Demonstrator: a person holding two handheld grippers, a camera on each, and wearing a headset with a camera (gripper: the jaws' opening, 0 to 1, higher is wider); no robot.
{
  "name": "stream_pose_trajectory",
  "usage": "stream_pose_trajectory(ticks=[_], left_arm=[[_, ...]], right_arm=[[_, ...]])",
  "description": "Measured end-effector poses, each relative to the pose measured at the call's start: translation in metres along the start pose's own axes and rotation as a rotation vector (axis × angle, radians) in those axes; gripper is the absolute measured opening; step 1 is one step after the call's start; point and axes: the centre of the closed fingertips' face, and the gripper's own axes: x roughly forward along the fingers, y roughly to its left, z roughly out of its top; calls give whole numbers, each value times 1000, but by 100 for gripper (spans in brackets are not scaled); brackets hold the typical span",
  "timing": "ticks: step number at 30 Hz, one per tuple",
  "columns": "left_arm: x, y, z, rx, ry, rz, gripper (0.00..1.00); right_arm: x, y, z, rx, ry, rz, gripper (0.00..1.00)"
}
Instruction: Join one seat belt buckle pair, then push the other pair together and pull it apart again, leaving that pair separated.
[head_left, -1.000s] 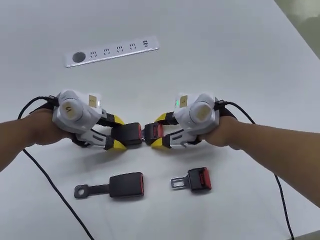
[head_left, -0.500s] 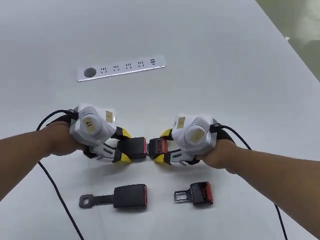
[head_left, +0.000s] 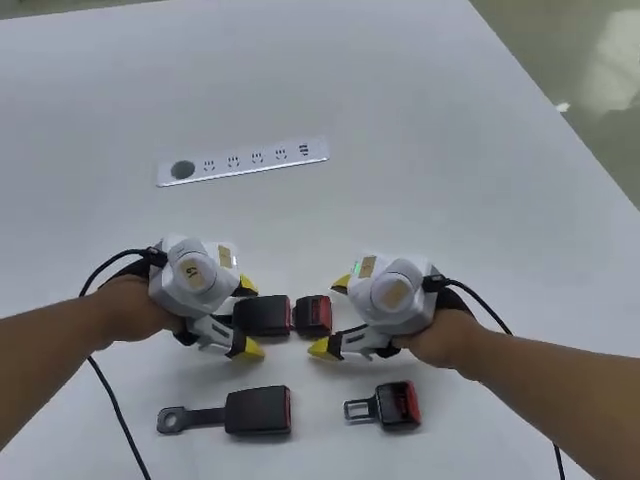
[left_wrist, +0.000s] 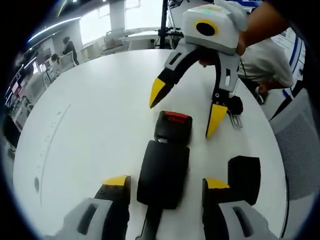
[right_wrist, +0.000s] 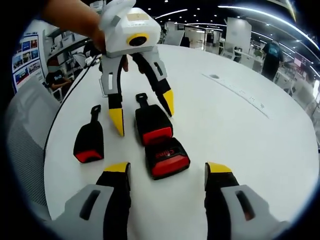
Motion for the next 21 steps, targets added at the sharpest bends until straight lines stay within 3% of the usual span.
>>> stream_pose_trajectory(ticks=[3,9,12,17,21], left_arm=[[-6,3,4,-60,-49,42,64],[-21,11,4,-195,-129,144,82],[-33,6,11,-248,-177,190,88],[-46,1,12,-357,-254,267,92],[-62,-13,13,-403,-282,314,93]], right_arm=[[-6,-7,-4,50,-29,-39,60],[-32,-7,-10,133,-74,-129,66],[-48,-7,-12,177,-104,-185,67],[-70,-2,-15,236,-138,-254,70],[-85,6,-14,254,-170,-294,72]])
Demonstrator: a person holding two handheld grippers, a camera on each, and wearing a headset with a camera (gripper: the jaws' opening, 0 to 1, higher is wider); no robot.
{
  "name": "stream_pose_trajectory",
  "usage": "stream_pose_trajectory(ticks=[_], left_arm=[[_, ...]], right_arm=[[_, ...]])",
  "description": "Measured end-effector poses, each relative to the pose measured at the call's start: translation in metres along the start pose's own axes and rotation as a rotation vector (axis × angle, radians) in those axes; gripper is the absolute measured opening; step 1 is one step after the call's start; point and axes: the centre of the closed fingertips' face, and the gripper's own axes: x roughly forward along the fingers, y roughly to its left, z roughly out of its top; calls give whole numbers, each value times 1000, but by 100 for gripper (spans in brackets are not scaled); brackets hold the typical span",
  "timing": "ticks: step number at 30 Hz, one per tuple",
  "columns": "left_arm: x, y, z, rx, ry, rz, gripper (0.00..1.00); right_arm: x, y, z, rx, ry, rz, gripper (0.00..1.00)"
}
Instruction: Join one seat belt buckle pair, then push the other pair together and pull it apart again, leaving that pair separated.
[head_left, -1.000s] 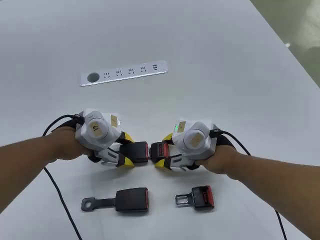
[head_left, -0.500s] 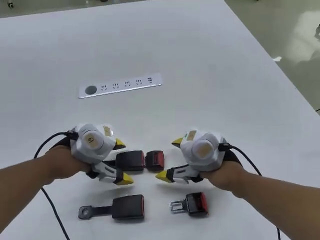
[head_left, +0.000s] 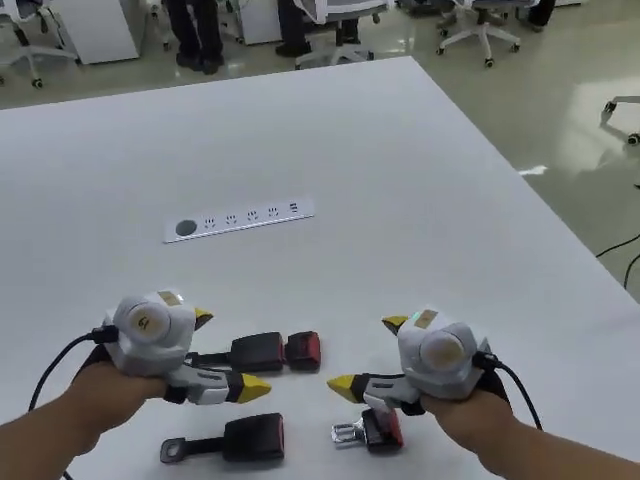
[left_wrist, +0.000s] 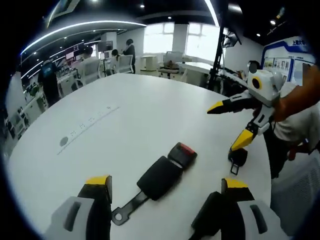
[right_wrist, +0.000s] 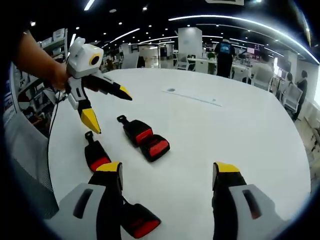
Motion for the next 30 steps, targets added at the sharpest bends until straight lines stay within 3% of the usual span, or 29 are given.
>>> stream_pose_trajectory(ticks=[3,7,13,21,30], left_arm=[[-14,-5,-1,-64,-24,43,95],[-31,-13,-2,-75,-57,74,97],[-59,-28,-3,-148,-137,133,99],[-90,-38,-20,-206,-198,172,100],[-115,-51,-42,-249,-224,197,100]], right_arm=[[-10,2,-1,7,-20,-24,74],[-26,8,-4,22,-35,-48,76],[-44,13,-7,28,-54,-74,81],[-67,19,-6,28,-82,-105,85],[-81,34,-6,35,-106,-124,88]])
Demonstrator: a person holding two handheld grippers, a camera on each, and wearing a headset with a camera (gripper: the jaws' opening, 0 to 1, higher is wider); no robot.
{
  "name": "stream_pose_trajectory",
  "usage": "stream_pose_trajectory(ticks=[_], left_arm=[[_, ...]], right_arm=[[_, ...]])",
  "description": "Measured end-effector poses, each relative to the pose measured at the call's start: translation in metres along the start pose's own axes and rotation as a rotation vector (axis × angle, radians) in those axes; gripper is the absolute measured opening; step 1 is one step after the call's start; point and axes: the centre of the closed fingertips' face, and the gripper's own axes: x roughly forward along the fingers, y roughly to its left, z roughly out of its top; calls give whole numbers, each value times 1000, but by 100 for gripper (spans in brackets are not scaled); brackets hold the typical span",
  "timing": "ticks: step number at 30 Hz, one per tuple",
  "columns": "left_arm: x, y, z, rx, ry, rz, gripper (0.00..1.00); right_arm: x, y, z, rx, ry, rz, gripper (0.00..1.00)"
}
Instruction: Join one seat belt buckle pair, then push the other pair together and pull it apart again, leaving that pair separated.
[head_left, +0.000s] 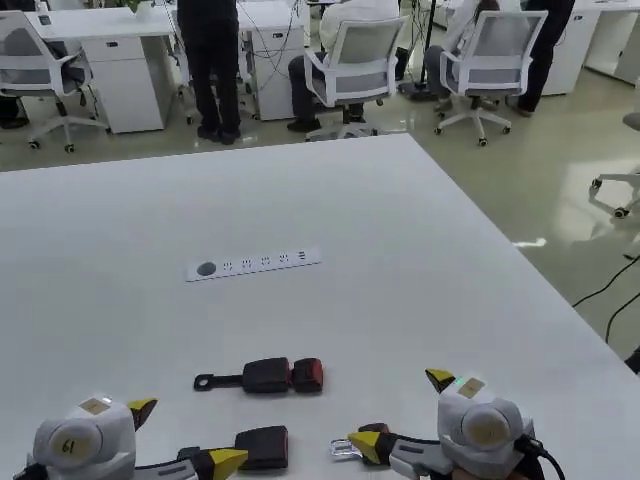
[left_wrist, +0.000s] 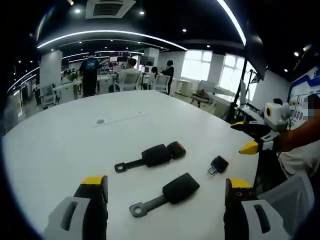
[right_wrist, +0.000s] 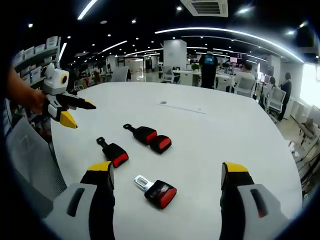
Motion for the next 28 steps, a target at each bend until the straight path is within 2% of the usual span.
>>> stream_pose_trajectory(ticks=[7,11,13,14,15,18,20,22,24,28], left_arm=[[-16,2,-10,-23,-14,21,100],[-23,3,-10,-34,-29,28,100],[-24,4,-12,-60,-19,32,100],[-27,5,-11,-55,-36,31,100],[-28,6,-5,-27,-80,34,100],[-32,5,-9,-55,-54,41,100],[-35,7,-9,-47,-66,50,100],[-37,6,-9,-60,-61,52,100],[-43,6,-7,-45,-88,60,100],[-48,6,-10,-61,-86,72,100]], right_arm=[[-10,10,-1,4,-12,-6,90],[-12,8,-1,8,-18,-15,90],[-17,7,-1,9,-23,-19,91],[-19,7,-1,9,-25,-21,91],[-21,6,0,10,-27,-24,91],[-26,4,-1,14,-33,-33,92],[-27,2,-2,14,-35,-37,93],[-32,2,-1,14,-37,-41,93],[-37,1,0,16,-44,-47,94],[-47,0,2,21,-52,-57,95]])
